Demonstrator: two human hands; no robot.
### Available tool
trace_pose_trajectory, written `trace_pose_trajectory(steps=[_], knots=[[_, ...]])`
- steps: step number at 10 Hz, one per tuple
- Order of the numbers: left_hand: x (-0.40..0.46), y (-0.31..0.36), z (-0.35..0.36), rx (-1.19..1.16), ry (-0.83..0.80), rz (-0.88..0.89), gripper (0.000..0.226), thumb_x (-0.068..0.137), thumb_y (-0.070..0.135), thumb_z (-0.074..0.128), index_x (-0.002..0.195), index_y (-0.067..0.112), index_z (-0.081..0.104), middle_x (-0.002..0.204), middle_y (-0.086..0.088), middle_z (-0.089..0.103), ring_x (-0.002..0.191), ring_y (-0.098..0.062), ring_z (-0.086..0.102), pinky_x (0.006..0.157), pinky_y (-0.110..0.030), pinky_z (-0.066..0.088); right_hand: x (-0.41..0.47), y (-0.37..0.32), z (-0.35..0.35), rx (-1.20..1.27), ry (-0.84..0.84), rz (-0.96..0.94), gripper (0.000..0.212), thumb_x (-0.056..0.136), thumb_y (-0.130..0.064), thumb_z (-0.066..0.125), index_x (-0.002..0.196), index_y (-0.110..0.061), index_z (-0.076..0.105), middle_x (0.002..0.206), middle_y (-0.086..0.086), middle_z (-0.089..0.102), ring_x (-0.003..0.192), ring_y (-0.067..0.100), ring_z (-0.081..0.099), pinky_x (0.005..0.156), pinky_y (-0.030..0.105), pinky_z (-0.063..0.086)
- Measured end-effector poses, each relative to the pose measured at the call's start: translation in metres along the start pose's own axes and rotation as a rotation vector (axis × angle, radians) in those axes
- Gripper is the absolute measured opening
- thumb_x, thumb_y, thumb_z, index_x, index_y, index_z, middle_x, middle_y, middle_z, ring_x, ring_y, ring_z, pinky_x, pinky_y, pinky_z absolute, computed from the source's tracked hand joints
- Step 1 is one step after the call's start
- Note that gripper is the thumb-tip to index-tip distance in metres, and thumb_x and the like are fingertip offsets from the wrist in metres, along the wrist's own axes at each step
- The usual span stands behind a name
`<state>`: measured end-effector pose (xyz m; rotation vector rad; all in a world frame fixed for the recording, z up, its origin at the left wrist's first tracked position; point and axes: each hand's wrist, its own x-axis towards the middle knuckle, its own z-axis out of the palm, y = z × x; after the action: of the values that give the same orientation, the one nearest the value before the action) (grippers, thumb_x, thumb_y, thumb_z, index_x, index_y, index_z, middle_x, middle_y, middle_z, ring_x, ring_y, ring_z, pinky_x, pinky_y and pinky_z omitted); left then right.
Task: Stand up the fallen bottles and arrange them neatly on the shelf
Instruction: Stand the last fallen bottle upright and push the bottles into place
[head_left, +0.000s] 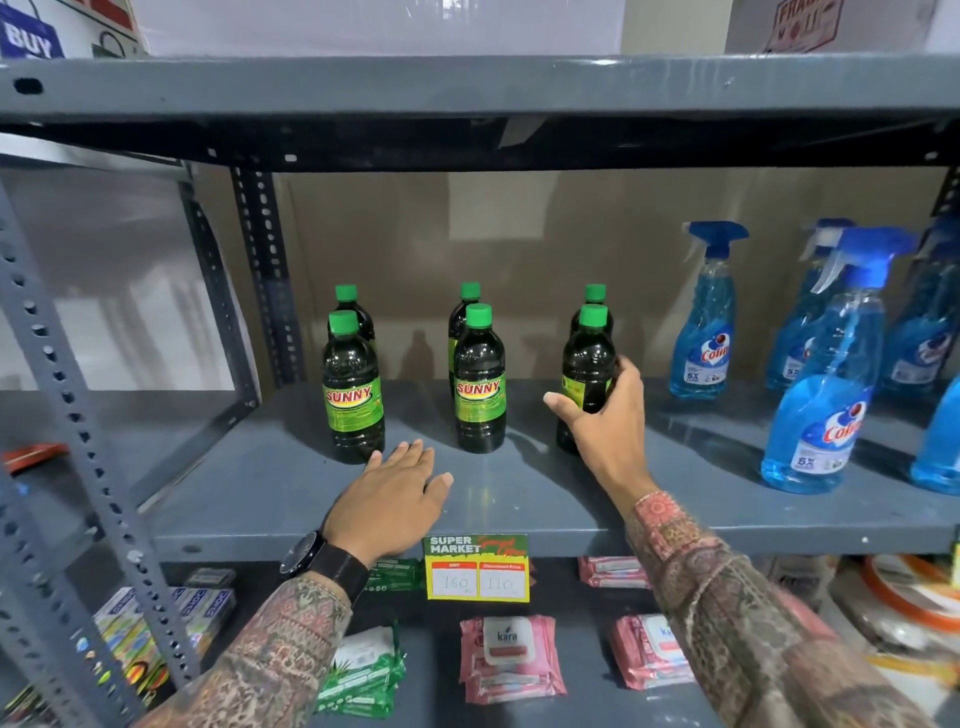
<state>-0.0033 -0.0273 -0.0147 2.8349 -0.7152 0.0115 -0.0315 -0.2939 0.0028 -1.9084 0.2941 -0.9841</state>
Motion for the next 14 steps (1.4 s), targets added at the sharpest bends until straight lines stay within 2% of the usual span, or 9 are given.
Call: trace_pose_trajectory(steps=[1,2,4,6,7,9,10,12,14], knots=[[-0.0008,0.0002,0.0003,0.003,0.002,0.000,0.067,0.112,0.049,0.019,0.169,0.016,0.012,0.179,-0.001,0.006,0.166,-0.015,0.006,0.135,-0.039,0.001,-0.0009,-0.0004,0.0004,-0.138,0.085,-0.058,0.093,0.071,-0.036,0.092,0.145,-0.012,0.040,0.133,0.005,0.051,0.127,0.023,0.049,0.108,0.037,0.042],[-0.0004,0.0009,-0.0007,0.003,0.001,-0.002,0.067,0.112,0.049,0.019,0.169,0.016,0.011,0.179,0.000,0.006,0.166,-0.015,0.005,0.134,-0.038,0.001,-0.0008,0.0009,-0.0003,-0.070,0.071,-0.013,0.081,0.074,-0.021,0.084,0.140,-0.019,0.038,0.126,0.003,0.059,0.112,0.024,0.063,0.099,0.047,0.053],[-0.0001,0.0012,-0.0008,0.006,0.008,-0.005,0.067,0.112,0.049,0.020,0.169,0.016,0.012,0.179,0.000,0.007,0.166,-0.015,0.006,0.133,-0.037,0.000,0.0014,0.0031,0.0009,-0.095,0.118,-0.001,0.094,0.066,-0.042,0.093,0.137,-0.015,0.038,0.130,0.006,0.054,0.117,0.021,0.055,0.101,0.039,0.048],[0.0009,-0.0002,0.0002,0.000,0.018,-0.010,0.067,0.112,0.049,0.021,0.169,0.016,0.014,0.179,0.000,0.008,0.165,-0.014,0.007,0.133,-0.037,0.001,0.0030,0.0076,0.0001,-0.041,0.065,0.027,0.068,0.080,-0.018,0.081,0.129,-0.019,0.034,0.112,0.003,0.063,0.103,0.028,0.067,0.088,0.042,0.054],[0.0009,0.0004,0.0005,-0.002,0.020,-0.011,0.067,0.112,0.049,0.022,0.169,0.016,0.015,0.178,0.000,0.009,0.165,-0.014,0.007,0.134,-0.037,0.002,0.0022,0.0074,0.0014,-0.083,0.099,0.025,0.087,0.070,-0.039,0.091,0.134,-0.016,0.037,0.128,0.005,0.055,0.119,0.023,0.054,0.099,0.038,0.048],[0.0030,0.0002,0.0023,-0.005,0.021,-0.008,0.067,0.112,0.050,0.022,0.169,0.016,0.016,0.178,0.000,0.009,0.165,-0.014,0.007,0.134,-0.038,0.002,0.0023,0.0088,-0.0005,-0.063,0.076,0.029,0.074,0.076,-0.027,0.085,0.130,-0.020,0.034,0.122,0.003,0.059,0.113,0.029,0.063,0.092,0.042,0.052],[0.0025,-0.0008,0.0019,-0.007,0.022,-0.011,0.067,0.112,0.050,0.022,0.169,0.016,0.017,0.178,0.000,0.009,0.165,-0.014,0.008,0.134,-0.038,0.002,0.0016,0.0072,0.0010,-0.082,0.095,0.023,0.087,0.071,-0.039,0.089,0.134,-0.015,0.034,0.127,0.005,0.054,0.117,0.025,0.056,0.095,0.040,0.049],[0.0026,-0.0011,0.0021,-0.005,0.028,-0.010,0.067,0.112,0.050,0.023,0.169,0.016,0.017,0.178,0.000,0.010,0.165,-0.014,0.008,0.134,-0.038,0.003,0.0008,0.0075,0.0011,-0.104,0.072,0.025,0.074,0.076,-0.033,0.086,0.128,-0.018,0.035,0.124,0.006,0.057,0.110,0.029,0.064,0.089,0.045,0.054],[0.0036,-0.0023,0.0029,-0.003,0.028,-0.009,0.067,0.111,0.050,0.022,0.169,0.017,0.016,0.178,0.000,0.010,0.165,-0.014,0.008,0.134,-0.038,0.003,0.0006,0.0040,-0.0003,-0.123,0.089,0.039,0.078,0.075,-0.041,0.089,0.130,-0.015,0.040,0.121,0.000,0.053,0.108,0.023,0.059,0.090,0.042,0.052]])
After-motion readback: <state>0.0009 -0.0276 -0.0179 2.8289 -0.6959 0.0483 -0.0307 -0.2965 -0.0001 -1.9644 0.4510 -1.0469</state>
